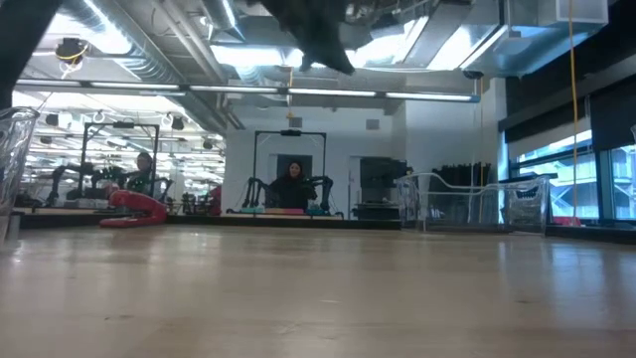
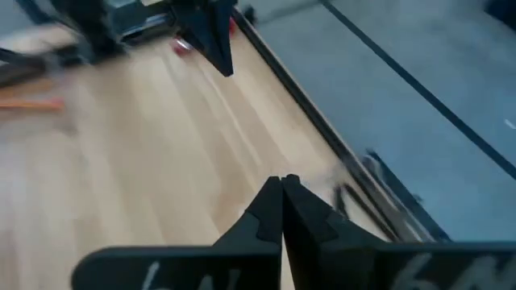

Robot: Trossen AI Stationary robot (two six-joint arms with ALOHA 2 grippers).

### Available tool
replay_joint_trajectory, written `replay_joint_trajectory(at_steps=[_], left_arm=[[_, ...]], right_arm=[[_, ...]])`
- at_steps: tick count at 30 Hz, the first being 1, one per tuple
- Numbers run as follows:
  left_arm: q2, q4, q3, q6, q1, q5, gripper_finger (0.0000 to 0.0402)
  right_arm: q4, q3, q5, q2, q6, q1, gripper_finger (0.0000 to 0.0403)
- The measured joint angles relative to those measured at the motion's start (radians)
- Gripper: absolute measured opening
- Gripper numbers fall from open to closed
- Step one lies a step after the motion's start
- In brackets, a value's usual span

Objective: Sort crayons/erasers/pens/pencils in bins
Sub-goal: Return to Home Position

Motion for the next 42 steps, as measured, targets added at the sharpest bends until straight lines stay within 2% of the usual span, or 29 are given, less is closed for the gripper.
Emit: replay_joint_trajectory(at_steps=[6,11,15,20,24,31,37,42], left_arm=[[-0.204,-0.004,-0.167,-0.033,-0.028,-0.019,0.0000],[-0.397,0.031,-0.355,-0.104,-0.056,-0.125,0.0000],[-0.555,0.103,-0.514,-0.175,-0.090,-0.174,0.0000],[-0.758,0.204,-0.723,-0.259,-0.132,-0.234,0.0000],[-0.916,0.294,-0.877,-0.310,-0.162,-0.246,0.0000],[-1.147,0.412,-1.111,-0.347,-0.198,-0.307,0.0000],[-1.331,0.553,-1.309,-0.372,-0.202,-0.309,0.0000],[-1.463,0.614,-1.441,-0.378,-0.202,-0.309,0.0000]], right_arm=[[0.216,-0.270,-0.037,-0.200,0.066,0.088,0.0002],[0.411,-0.503,-0.072,-0.341,0.109,0.145,0.0002],[0.554,-0.640,-0.106,-0.424,0.131,0.178,0.0002],[0.671,-0.771,-0.106,-0.500,0.130,0.208,0.0002],[0.752,-0.861,-0.107,-0.549,0.133,0.218,0.0002],[0.891,-1.001,-0.112,-0.630,0.159,0.219,0.0002],[1.038,-1.130,-0.157,-0.696,0.170,0.219,0.0002],[1.091,-1.220,-0.158,-0.759,0.181,0.220,0.0002]])
